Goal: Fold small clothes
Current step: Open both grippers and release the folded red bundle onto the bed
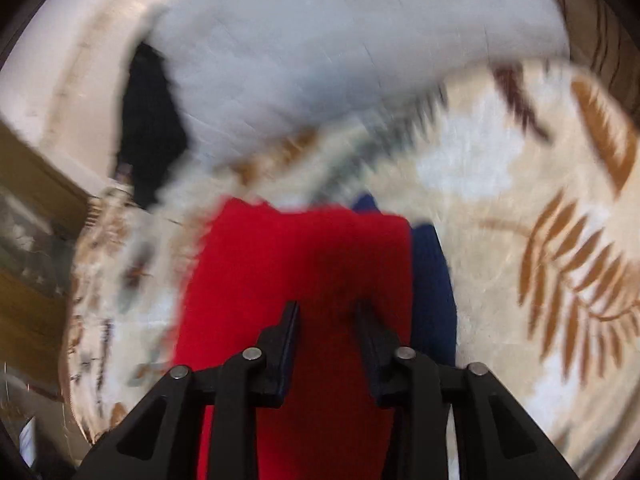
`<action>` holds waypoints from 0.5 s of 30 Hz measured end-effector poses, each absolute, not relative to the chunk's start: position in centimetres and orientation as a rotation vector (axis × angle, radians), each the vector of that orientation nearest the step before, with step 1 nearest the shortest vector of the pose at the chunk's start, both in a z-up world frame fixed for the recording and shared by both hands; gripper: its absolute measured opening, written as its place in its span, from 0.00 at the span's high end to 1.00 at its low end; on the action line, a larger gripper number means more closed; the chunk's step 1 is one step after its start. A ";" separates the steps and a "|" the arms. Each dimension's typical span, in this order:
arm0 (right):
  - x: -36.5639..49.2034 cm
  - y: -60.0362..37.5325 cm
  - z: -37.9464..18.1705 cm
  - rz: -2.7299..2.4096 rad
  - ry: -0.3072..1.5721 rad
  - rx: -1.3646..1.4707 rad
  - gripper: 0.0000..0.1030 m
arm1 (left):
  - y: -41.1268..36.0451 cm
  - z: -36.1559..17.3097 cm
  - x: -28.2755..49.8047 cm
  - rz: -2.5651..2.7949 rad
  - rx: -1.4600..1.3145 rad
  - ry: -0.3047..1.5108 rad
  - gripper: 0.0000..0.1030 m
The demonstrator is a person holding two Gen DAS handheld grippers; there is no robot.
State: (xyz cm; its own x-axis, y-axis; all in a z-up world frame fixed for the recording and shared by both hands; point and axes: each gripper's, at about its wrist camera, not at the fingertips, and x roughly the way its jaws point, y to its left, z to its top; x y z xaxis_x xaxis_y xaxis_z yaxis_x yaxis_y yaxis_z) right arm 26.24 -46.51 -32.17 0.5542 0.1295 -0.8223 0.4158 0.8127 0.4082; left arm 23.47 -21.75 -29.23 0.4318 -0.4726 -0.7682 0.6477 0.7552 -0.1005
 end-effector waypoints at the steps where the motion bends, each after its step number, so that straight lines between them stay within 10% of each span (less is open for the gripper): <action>1: 26.3 -46.7 -32.6 -0.176 0.969 0.623 0.69 | -21.7 -29.2 23.4 -0.701 0.228 0.874 0.32; 15: 15.5 -42.1 -30.0 -0.102 0.892 0.643 0.69 | -20.8 -27.0 21.2 -0.636 0.287 0.780 0.32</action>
State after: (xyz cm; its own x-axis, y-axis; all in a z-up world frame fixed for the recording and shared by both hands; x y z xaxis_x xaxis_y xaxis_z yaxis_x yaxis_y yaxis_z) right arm 15.47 -42.09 -29.96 0.6363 0.1762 -0.7510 0.3412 0.8089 0.4789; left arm 21.20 -20.76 -27.00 0.5382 -0.4241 -0.7283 0.6281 0.7781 0.0110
